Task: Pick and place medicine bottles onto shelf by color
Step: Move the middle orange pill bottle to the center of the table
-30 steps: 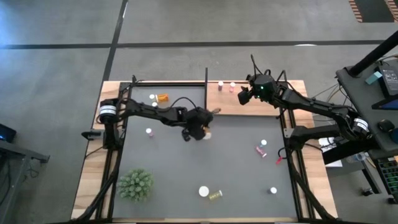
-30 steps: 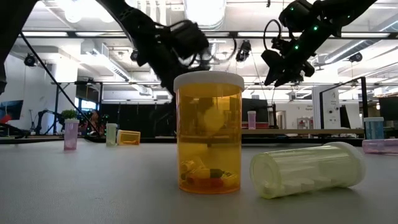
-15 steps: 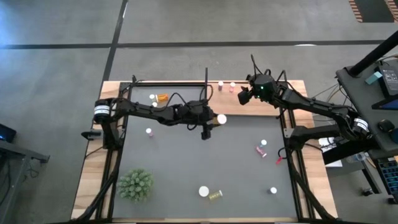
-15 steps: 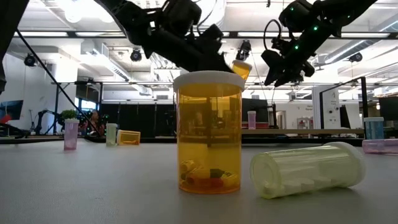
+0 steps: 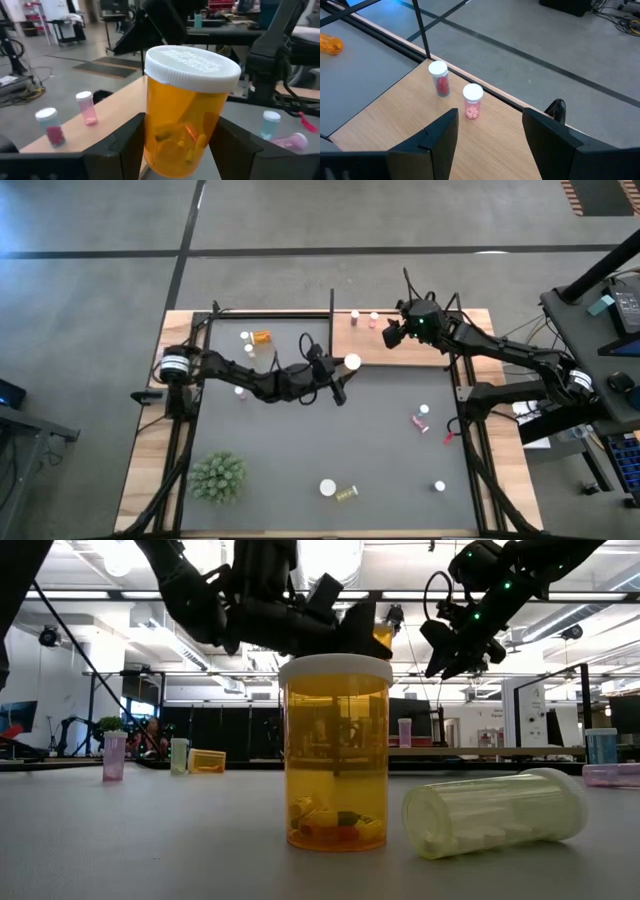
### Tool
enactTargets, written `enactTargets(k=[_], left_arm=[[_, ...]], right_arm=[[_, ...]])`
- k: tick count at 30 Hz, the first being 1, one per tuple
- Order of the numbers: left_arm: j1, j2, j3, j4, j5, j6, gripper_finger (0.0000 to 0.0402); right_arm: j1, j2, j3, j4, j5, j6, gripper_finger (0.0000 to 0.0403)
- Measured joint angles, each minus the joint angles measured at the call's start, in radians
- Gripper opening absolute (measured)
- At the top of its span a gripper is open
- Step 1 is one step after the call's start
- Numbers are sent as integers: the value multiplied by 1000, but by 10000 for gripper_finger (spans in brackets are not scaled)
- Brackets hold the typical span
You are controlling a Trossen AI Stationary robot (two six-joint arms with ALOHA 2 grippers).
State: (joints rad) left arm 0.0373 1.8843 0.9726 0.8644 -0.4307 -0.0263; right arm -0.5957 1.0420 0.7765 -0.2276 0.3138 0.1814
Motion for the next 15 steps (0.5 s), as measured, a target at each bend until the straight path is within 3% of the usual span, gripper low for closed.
enactTargets(k=[15], left_arm=[[-52,282,19,342,-109,-47,178]], right_arm=[[0,0,0,0,0,0,212]])
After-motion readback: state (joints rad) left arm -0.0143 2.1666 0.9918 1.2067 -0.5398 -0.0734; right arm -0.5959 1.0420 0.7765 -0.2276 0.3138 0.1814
